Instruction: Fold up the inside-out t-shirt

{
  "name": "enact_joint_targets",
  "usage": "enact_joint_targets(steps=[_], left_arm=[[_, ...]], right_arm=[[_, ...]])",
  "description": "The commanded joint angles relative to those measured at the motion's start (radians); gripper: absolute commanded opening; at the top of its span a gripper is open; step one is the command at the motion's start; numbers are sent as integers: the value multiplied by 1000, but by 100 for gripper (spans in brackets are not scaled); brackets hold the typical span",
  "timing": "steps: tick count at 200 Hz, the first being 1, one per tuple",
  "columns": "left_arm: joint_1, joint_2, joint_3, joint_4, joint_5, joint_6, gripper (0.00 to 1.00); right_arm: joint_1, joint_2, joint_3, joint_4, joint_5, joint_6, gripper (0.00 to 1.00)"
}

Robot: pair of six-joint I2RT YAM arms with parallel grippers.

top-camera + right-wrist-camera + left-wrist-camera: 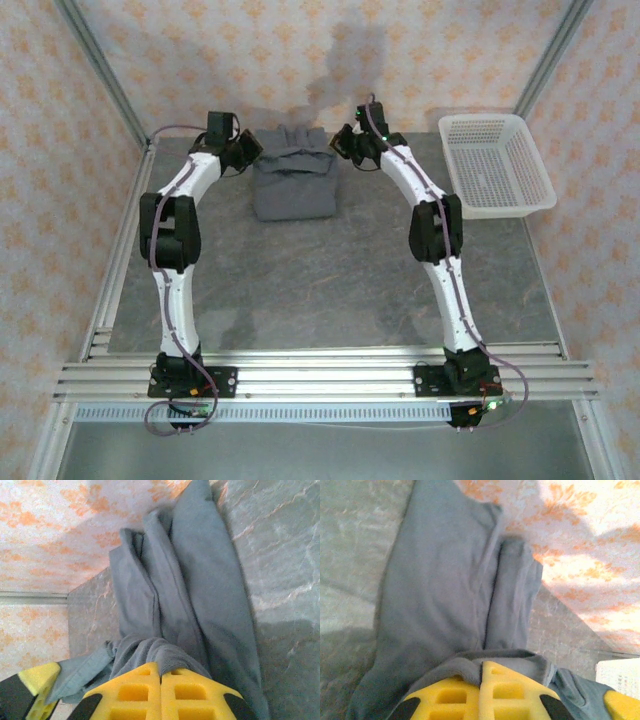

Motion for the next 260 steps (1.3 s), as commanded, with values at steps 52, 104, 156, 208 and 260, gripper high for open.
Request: enact_joint_targets(steps=[52,104,156,208,260], left_arm=[[68,27,99,-30,-38,-5,56],[69,-323,-409,9,9,22,65],[15,-373,-629,73,58,50,66],[-28,-181,-480,10,70,77,58],[-38,-248,-618,19,123,59,0]], right_arm=[[-66,37,204,-186,-33,-65,60],[6,-435,-689,104,-36,-130,64],[67,-375,-751,171,-86,-113,61],[88,-259,-631,109,-63,-106,49],[89,-379,-804,112,-53,-84,0]])
